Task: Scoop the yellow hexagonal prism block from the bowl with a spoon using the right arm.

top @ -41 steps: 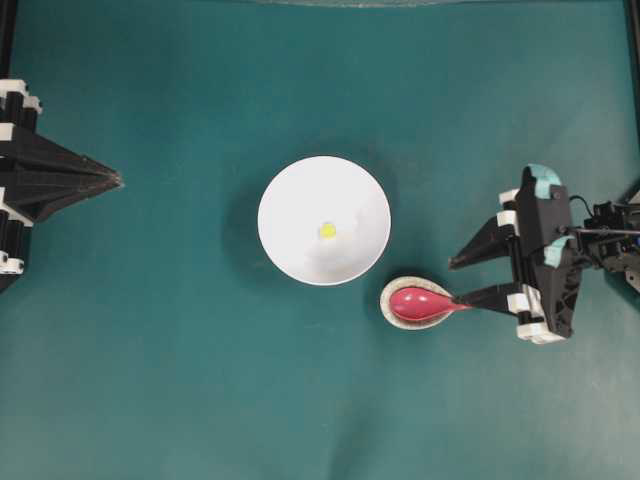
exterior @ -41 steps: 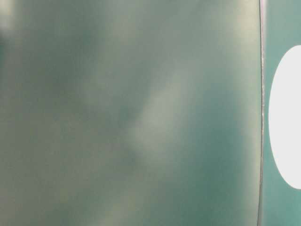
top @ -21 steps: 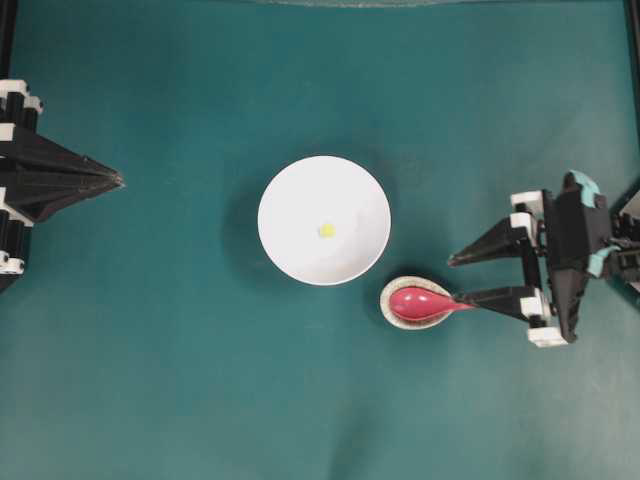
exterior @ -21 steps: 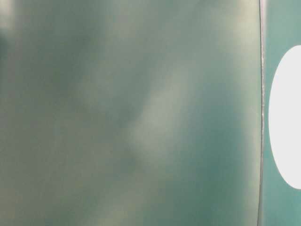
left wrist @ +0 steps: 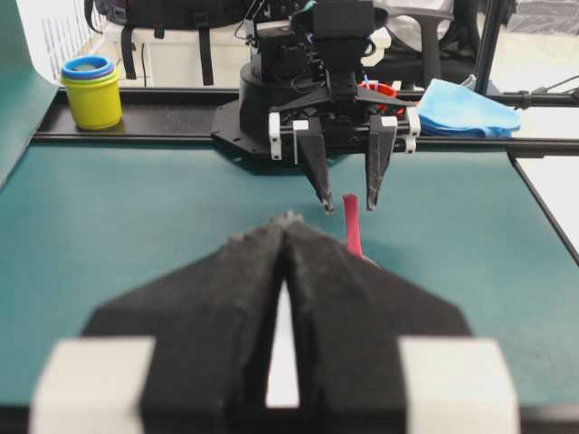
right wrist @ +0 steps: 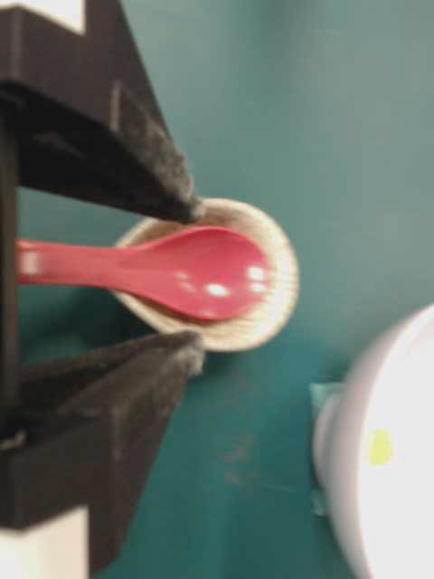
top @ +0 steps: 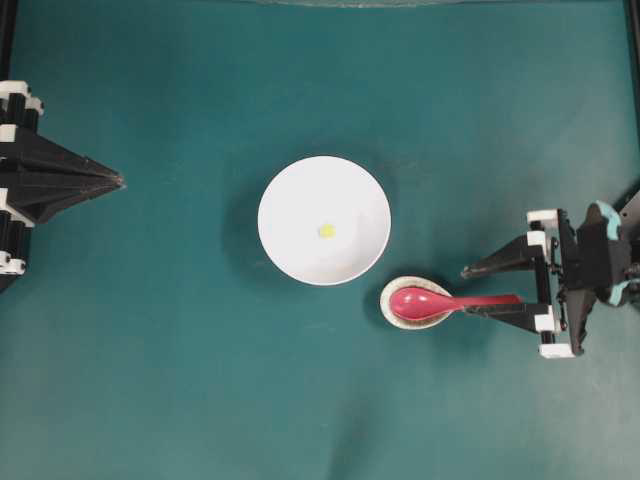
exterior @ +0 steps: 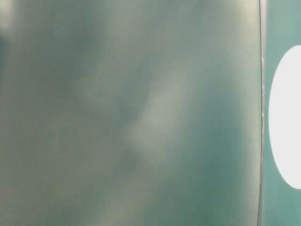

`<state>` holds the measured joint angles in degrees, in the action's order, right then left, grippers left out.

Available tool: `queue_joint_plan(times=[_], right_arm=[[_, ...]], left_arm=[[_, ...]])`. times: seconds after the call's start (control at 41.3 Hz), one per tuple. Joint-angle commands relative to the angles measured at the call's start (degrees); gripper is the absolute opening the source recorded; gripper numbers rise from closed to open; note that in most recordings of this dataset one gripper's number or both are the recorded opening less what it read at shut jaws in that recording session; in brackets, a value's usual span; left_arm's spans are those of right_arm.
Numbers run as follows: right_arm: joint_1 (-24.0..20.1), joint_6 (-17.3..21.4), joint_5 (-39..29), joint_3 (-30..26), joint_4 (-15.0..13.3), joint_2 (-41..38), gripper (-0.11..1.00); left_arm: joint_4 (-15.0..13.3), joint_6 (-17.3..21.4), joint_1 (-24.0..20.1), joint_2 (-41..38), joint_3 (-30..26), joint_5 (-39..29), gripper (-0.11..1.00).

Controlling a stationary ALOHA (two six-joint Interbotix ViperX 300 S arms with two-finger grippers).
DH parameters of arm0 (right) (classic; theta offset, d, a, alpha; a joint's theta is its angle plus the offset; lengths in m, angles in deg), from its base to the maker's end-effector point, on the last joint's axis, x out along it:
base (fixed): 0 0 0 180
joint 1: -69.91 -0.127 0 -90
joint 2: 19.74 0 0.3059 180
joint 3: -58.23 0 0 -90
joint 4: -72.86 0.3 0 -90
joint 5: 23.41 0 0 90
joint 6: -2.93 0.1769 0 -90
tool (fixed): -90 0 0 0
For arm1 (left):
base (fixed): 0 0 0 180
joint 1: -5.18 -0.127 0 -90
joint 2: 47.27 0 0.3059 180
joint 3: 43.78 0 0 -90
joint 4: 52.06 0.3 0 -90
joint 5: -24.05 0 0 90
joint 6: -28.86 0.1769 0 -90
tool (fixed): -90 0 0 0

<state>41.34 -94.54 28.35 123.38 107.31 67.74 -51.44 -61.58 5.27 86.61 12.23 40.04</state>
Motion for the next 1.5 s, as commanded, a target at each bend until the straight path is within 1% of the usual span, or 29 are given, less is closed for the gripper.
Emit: queue_joint_plan(times=[0.0,0.145,0.339,0.436,0.944,1.235,1.477], right_arm=[[-1.67,0.18,1.49,-0.09,1.05,-1.76,0.57],[-3.25,0.26,1.76,0.00,2.02,-4.31,0.57],[-3.34,3.43,1.58,0.00,2.37,-6.86,0.57],[-3.43,4.22,1.32,-0.26,2.37,-7.56,0.57],[-3.43,3.52,0.44,-0.44,1.67,-8.00,0.57],[-3.43,1.41,0.53,-0.97,1.41,-7.91,0.56],[-3.43,1.41,0.53,-0.97,1.49,-7.91,0.56]], left_arm=[[0.09,0.00,-0.09,-0.53,-1.49,0.00,0.03],[0.09,0.00,-0.09,-0.53,-1.41,-0.44,0.03],[0.09,0.00,-0.09,-0.53,-1.32,-1.32,0.03],[0.09,0.00,-0.09,-0.53,-1.41,-1.32,0.03],[0.09,0.09,-0.09,-0.53,-1.32,-1.32,0.03],[0.09,0.09,-0.09,-0.53,-1.32,-1.41,0.03],[0.09,0.00,-0.09,-0.44,-1.41,-1.32,0.03]])
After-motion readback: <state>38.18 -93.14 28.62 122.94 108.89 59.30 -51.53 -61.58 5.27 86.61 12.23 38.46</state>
